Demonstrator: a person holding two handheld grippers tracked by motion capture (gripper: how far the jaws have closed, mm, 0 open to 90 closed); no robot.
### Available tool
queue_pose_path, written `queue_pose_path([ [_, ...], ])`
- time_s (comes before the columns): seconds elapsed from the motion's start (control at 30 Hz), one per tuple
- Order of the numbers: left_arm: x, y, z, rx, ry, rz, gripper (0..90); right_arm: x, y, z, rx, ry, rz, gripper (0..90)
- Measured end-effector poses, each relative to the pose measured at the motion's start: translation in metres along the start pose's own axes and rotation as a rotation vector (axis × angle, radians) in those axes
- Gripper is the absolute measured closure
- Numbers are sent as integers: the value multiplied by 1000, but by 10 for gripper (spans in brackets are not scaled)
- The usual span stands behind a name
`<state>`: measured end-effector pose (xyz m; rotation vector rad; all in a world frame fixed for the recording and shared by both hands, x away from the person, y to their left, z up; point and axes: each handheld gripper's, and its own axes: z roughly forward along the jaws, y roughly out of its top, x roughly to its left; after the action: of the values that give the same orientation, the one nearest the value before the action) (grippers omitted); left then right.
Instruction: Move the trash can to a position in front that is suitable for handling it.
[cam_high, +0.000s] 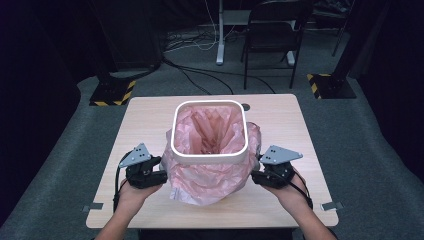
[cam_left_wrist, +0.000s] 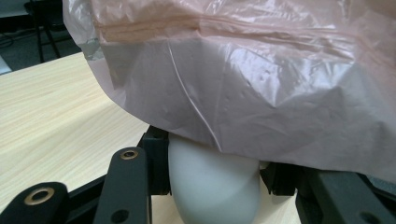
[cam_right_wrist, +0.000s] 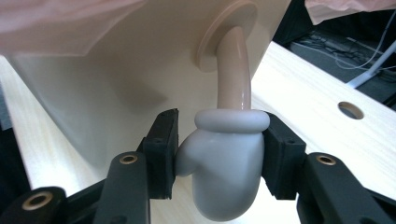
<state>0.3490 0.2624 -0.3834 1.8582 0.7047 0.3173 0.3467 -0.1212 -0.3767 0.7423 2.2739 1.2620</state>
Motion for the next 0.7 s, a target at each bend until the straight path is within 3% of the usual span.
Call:
queue_pose_path([
  [0.33, 0, -1, -1, 10, -11, 1, 521, -5, -2, -2, 9, 68, 40, 487],
  [0.53, 4, -2, -7, -14, -18, -27, 413, -8, -4, -6, 2, 78, 66, 435],
  [0.7, 4, -3, -15, -14, -14, -36, 378, -11, -6, -12, -2, 85, 84, 424],
])
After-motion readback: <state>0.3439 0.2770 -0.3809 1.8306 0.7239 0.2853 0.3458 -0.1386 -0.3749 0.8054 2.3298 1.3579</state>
